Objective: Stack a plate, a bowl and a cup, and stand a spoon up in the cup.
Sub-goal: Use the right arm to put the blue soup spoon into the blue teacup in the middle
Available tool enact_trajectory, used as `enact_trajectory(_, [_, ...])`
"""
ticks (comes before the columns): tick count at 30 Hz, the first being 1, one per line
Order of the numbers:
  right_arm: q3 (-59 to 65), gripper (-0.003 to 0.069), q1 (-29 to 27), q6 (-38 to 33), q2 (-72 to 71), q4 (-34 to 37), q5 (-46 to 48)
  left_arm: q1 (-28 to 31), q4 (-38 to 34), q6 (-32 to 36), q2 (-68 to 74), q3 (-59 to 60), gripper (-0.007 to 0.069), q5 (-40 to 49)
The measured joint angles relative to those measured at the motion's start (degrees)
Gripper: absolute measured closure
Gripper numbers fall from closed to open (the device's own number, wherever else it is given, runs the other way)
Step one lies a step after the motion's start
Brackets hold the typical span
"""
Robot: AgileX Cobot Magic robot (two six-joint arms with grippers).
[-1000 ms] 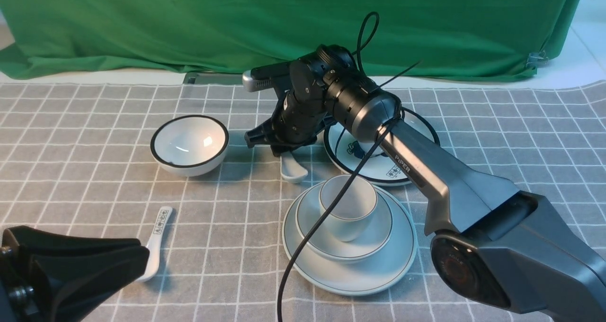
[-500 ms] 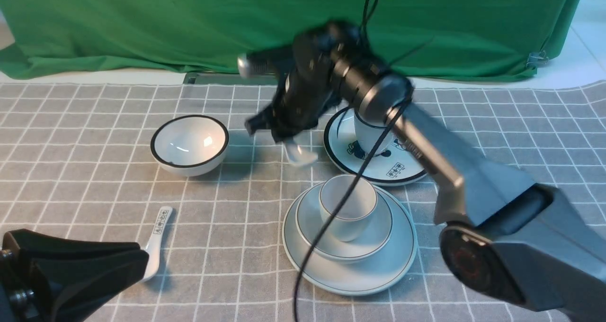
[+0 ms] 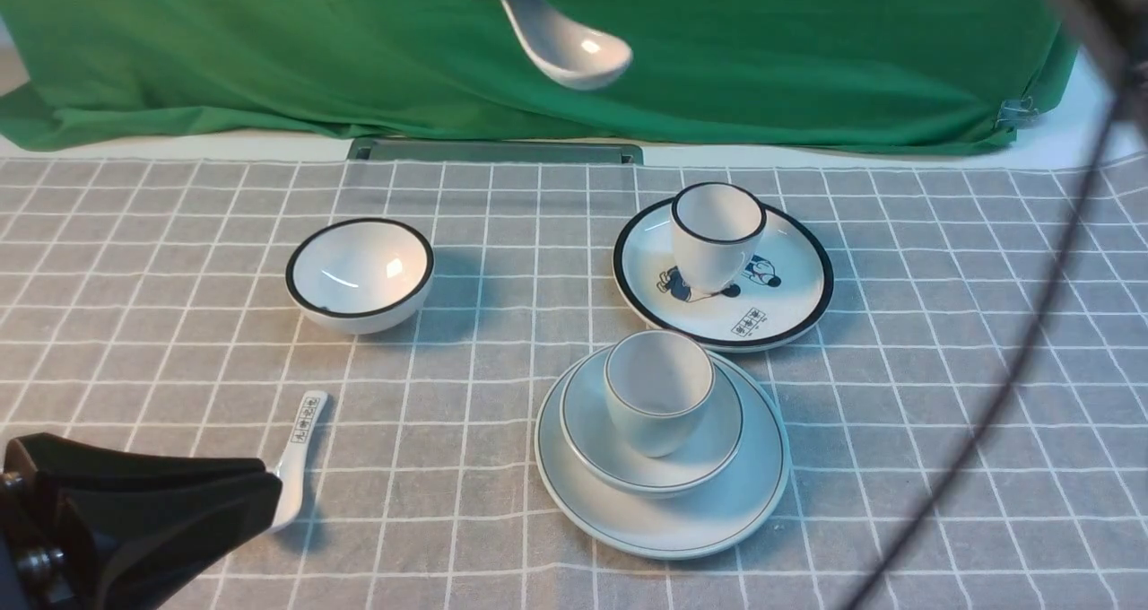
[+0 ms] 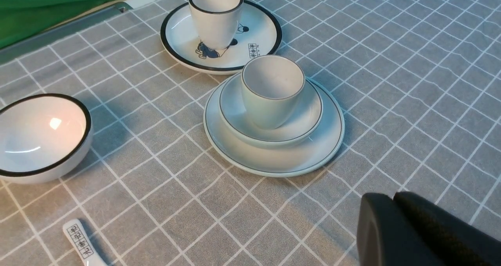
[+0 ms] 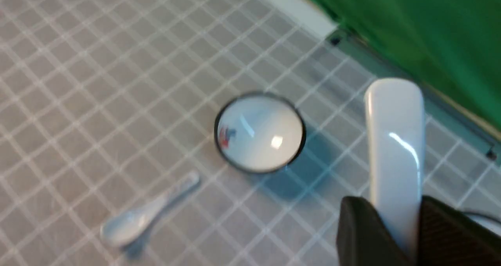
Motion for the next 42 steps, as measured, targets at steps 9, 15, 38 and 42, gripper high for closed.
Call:
enact_trajectory(9, [49.7, 0.048, 0.1, 0.8, -26.1, 0.3, -22.1, 0.0, 0.2, 1.4, 0.0, 0.0, 0.0612, -0.8])
enact_trajectory(15, [80.4, 0.048, 0.1, 4.5, -39.3, 1.8, -66.4, 0.0, 0.2, 1.7, 0.0, 0.0, 0.0612, -3.2])
enact_trajectory(38, [100.7, 0.048, -3.9, 13.6, -15.2, -7.0, -133.1, 0.0, -0.9, 2.3, 0.0, 0.0, 0.0612, -7.5])
enact_trajectory(42, [99.5, 0.048, -5.0, 15.0, -12.3, -7.3, -133.6, 0.0, -0.9, 2.3, 0.0, 0.0, 0.0612, -7.5])
